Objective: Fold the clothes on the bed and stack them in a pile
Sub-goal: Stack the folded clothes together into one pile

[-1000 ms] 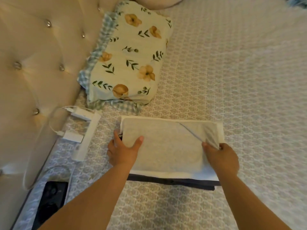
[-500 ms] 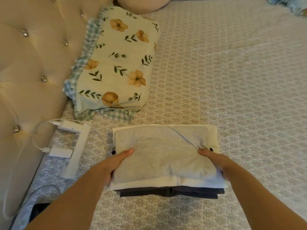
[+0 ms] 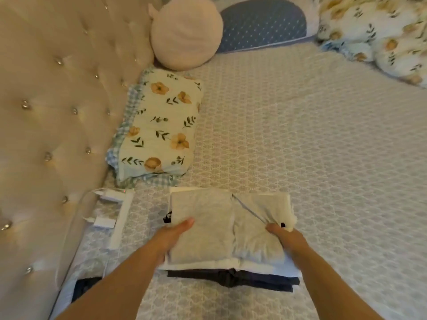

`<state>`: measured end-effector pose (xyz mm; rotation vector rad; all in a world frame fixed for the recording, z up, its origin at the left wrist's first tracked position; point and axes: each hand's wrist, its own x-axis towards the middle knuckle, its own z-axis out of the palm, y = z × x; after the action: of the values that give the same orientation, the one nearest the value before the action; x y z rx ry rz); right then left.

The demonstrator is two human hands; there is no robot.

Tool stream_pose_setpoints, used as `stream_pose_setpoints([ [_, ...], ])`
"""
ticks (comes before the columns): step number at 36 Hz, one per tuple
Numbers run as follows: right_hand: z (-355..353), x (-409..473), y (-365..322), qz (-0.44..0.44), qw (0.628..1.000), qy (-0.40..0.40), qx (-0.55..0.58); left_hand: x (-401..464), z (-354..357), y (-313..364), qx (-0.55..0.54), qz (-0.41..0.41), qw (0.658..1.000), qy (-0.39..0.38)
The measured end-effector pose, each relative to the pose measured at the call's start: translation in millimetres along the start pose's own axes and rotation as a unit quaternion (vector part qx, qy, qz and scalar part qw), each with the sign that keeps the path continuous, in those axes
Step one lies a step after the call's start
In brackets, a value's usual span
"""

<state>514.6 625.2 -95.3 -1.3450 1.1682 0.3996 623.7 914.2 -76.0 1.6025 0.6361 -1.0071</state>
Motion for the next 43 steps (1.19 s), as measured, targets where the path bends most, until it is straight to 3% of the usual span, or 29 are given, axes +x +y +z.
stream_pose_setpoints([
  [9,-143,-116,12,-0.007,0.994,0.078,0.081,-124,125,42,0.088,0.049,0.994,-0.039],
  [24,-457,-214,86,-0.007,0.978,0.140,0.156,-264,422,-24,0.159,0.099,0.979,-0.079],
  [35,-601,-220,140,0.004,0.954,0.210,0.216,-290,582,-26,0.233,0.104,0.957,-0.137],
  [43,-716,-201,165,-0.020,0.949,0.214,0.231,-300,703,-39,0.237,0.114,0.953,-0.153],
])
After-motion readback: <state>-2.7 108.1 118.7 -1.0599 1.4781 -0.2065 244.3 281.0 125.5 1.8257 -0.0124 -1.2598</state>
